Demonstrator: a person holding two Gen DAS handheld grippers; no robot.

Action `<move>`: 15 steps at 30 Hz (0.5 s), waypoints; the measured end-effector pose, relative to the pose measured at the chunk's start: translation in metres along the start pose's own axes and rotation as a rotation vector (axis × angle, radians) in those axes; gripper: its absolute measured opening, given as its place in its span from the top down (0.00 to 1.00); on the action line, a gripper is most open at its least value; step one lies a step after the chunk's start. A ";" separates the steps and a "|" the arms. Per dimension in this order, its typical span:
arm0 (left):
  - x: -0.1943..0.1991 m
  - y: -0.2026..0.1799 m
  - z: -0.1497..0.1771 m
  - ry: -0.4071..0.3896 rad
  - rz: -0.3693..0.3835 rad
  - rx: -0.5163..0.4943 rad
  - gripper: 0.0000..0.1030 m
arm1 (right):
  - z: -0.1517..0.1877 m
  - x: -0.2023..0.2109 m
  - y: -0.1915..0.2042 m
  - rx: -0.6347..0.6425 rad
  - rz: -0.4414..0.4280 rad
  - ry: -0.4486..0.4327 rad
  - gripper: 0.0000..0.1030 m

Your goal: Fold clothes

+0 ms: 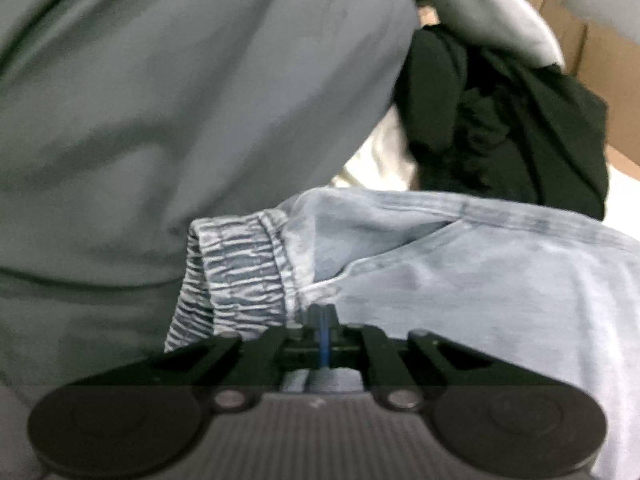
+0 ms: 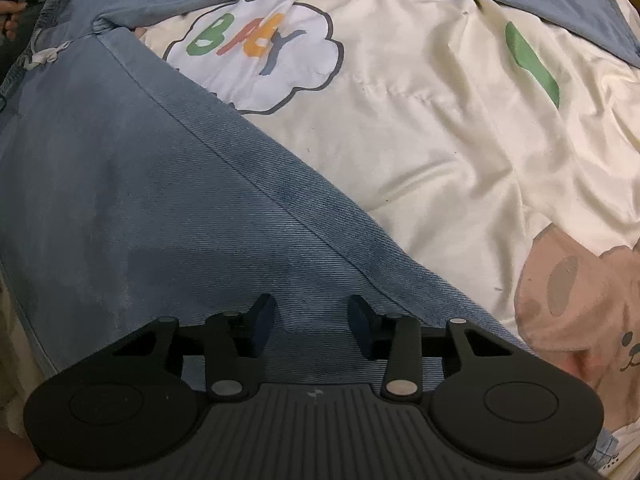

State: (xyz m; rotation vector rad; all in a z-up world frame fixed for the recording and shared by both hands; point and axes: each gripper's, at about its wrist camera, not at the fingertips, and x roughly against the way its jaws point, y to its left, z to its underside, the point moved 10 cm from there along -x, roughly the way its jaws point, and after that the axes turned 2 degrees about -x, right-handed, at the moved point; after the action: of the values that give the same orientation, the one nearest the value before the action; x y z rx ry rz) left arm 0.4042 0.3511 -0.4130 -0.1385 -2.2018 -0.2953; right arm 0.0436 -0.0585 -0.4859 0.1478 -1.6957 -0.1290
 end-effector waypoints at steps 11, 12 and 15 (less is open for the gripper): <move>-0.040 0.022 -0.004 0.066 -0.009 0.139 0.97 | -0.011 0.003 -0.012 0.001 0.004 0.005 0.54; -0.034 0.021 -0.006 0.055 0.000 0.143 0.97 | -0.012 0.003 -0.013 -0.001 0.003 0.006 0.54; -0.013 0.018 -0.012 0.020 0.027 0.154 0.97 | -0.013 0.004 -0.013 -0.004 0.004 -0.001 0.54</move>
State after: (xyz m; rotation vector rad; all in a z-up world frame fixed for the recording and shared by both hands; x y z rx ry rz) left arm 0.4254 0.3649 -0.4138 -0.0803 -2.1914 -0.1104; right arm 0.0562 -0.0724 -0.4830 0.1416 -1.6964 -0.1295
